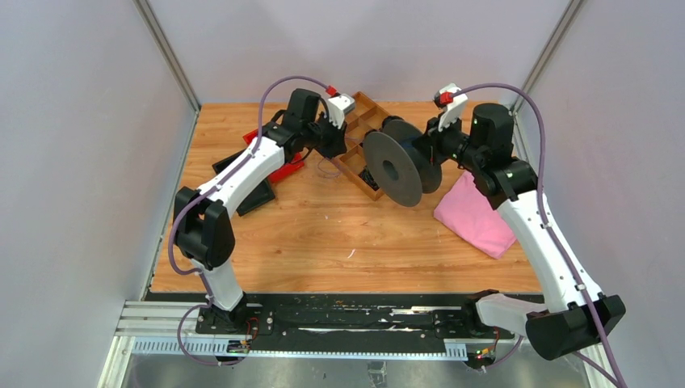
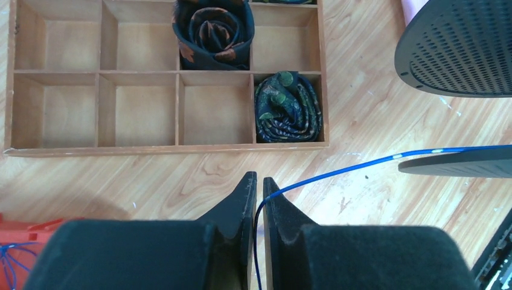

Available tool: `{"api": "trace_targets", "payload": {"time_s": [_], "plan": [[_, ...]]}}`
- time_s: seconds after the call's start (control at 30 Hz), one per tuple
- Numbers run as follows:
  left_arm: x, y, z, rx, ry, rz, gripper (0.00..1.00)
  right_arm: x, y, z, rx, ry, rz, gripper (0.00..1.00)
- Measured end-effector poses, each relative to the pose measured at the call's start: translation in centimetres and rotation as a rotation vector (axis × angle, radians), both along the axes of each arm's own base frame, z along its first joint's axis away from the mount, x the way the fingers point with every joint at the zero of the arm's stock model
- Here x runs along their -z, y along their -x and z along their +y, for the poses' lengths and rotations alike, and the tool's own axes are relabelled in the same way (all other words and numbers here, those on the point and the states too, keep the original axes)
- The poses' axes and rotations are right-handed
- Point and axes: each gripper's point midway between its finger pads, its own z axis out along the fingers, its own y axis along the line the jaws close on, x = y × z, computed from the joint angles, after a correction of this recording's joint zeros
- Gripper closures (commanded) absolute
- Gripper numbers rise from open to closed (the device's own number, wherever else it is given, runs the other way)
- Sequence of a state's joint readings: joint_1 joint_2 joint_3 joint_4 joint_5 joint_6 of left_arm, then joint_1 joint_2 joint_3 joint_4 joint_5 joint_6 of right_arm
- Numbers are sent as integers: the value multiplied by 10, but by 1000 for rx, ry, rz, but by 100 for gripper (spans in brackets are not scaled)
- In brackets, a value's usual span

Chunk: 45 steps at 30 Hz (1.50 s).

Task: Wrap the cables
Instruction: Wrap the cable around the cable reel.

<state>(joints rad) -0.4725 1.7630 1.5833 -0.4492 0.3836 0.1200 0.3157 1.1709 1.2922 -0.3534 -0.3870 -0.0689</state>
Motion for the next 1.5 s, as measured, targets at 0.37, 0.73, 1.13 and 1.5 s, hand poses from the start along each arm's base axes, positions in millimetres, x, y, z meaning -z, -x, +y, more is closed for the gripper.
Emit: {"api": "trace_targets", "payload": {"time_s": [0.37, 0.73, 1.13, 1.5], "plan": [[12, 4, -5, 3, 44, 41, 82, -38, 1, -6, 35, -33, -47, 99], [29, 12, -7, 16, 80, 94, 88, -47, -8, -12, 94, -41, -22, 99], [49, 22, -12, 49, 117, 126, 92, -57, -11, -19, 153, -65, -1, 99], [60, 31, -21, 71, 180, 156, 99, -51, -32, -22, 245, -116, 83, 99]]}}
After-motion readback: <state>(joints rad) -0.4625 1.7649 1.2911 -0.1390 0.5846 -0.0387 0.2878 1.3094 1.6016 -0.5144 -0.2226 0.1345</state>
